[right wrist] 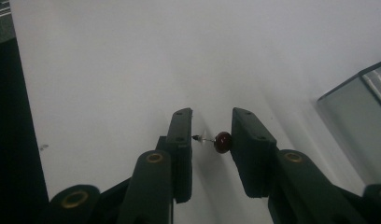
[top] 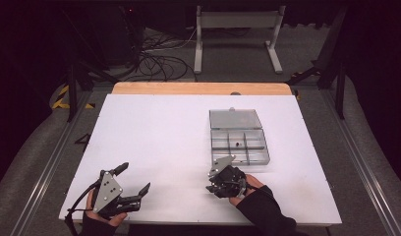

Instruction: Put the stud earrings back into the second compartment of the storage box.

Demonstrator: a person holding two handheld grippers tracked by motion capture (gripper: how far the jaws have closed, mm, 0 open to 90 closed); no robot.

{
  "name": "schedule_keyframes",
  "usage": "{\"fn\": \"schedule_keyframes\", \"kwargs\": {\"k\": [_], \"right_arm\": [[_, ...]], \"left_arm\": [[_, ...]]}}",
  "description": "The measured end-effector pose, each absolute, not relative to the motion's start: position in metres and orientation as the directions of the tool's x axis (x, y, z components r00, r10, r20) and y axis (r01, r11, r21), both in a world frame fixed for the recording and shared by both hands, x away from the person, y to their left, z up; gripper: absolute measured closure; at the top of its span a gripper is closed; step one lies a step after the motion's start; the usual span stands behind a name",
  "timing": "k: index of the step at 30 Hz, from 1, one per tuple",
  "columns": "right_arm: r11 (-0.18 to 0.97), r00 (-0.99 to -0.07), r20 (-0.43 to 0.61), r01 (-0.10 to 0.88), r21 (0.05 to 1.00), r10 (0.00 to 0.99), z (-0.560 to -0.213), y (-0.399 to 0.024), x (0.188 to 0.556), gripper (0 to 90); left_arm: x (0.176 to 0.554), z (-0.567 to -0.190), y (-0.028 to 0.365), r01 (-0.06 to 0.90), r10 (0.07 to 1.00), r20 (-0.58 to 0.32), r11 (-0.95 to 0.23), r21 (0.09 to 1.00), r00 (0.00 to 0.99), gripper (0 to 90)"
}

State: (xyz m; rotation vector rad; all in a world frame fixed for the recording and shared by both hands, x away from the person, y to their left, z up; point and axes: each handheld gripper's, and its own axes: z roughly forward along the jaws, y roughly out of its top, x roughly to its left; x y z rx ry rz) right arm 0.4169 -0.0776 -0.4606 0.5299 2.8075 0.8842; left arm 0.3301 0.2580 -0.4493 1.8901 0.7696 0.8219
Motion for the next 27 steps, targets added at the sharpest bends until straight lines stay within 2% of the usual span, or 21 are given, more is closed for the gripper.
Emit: {"fn": "schedule_keyframes", "kwargs": {"k": [27], "right_arm": [[0.721,-0.908,-0.078,0.271,0.638,0.411,-0.407,-0.093,0.432,69.7]], "left_arm": [[0.330,-0.450,0.257,0.186,0.783,0.216,-0.388,0.903,0.584,12.4]]}}
